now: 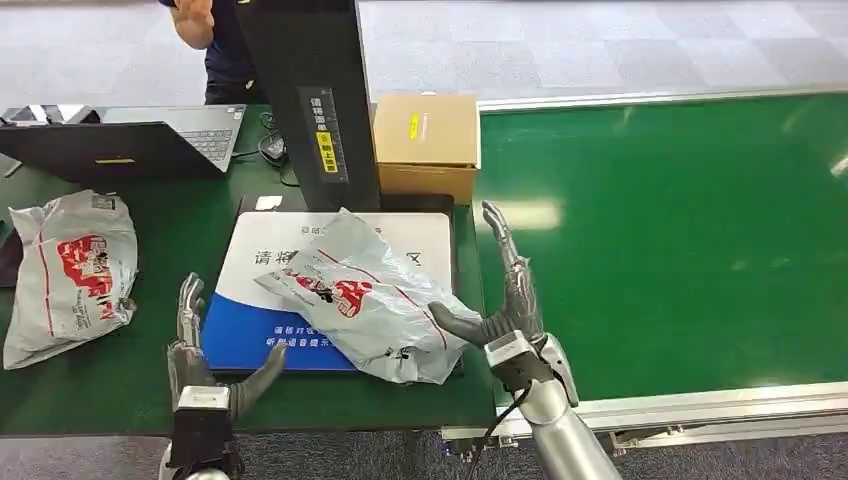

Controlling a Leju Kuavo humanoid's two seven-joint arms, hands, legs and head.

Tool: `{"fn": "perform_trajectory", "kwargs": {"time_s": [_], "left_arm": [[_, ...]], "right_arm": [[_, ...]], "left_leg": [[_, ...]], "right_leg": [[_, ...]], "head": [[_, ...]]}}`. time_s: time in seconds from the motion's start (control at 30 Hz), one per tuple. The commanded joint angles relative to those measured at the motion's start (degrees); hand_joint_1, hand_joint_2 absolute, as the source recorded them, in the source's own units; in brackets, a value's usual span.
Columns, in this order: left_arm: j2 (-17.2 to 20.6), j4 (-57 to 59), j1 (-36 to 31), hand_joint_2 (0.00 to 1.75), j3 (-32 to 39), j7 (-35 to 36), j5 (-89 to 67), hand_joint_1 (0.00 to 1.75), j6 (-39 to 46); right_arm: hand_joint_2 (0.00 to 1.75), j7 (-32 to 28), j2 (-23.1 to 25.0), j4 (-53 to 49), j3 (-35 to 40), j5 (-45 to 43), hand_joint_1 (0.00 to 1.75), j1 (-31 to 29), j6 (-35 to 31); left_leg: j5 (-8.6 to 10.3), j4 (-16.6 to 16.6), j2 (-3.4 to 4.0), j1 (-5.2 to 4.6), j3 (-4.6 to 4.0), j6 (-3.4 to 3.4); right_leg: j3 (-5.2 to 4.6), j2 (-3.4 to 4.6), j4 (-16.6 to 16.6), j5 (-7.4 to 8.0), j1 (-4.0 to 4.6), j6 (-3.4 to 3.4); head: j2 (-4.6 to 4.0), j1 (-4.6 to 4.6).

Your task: Moved the parcel from conveyor to table for the left to box.

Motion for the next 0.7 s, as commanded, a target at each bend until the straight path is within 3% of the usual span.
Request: {"fn": "perform_trajectory", "kwargs": {"time_s": [0.03, 0.13, 0.37, 0.43, 0.7], "left_arm": [[3.32, -3.95, -0.38, 1.75, -3.89, 1.62, -5.6, 0.0, -1.61], [3.83, -5.36, -1.02, 1.75, -5.16, 2.67, -7.22, 0.0, -3.57], [5.74, -5.98, -2.08, 1.75, -7.68, 5.22, -12.97, 0.0, -5.17], [7.0, -5.72, -2.76, 1.75, -9.22, 6.43, -14.86, 0.0, -5.66], [10.27, -2.53, -6.81, 1.75, -13.0, 7.78, -16.85, 0.0, -7.62]], "right_arm": [[1.75, -0.89, 0.72, -8.71, -4.48, -6.35, 0.0, 5.26, 6.95], [1.75, -0.19, 0.75, -8.72, -4.48, -1.85, 0.0, 6.7, 4.43], [1.75, -1.29, 3.07, -11.8, -6.62, -0.8, 0.0, 9.47, 0.93], [1.75, -0.43, 3.54, -12.05, -6.79, 2.42, 0.0, 9.61, -3.21], [1.75, 0.86, 3.02, -14.52, -7.96, 2.65, 0.0, 12.79, -2.7]], "left_leg": [[-0.03, -0.04, -0.14, 0.02, 0.13, 0.01], [-0.02, -0.06, -0.13, 0.03, 0.14, 0.01], [-0.01, -0.04, -0.13, 0.03, 0.1, 0.0], [-0.02, -0.07, -0.11, 0.02, 0.17, -0.01], [0.04, -0.1, -0.33, 0.04, 0.17, 0.0]], "right_leg": [[0.18, -0.23, -0.01, -0.09, 0.05, -0.16], [0.18, -0.22, -0.04, -0.08, 0.07, -0.16], [0.14, -0.21, -0.02, -0.08, 0.06, -0.15], [0.18, -0.2, -0.03, -0.09, 0.06, -0.18], [0.24, -0.42, -0.07, -0.09, 0.08, -0.17]], "head": [[0.0, 0.0], [0.0, 0.0], [0.0, 0.0], [0.0, 0.0], [0.0, -0.02]]}}
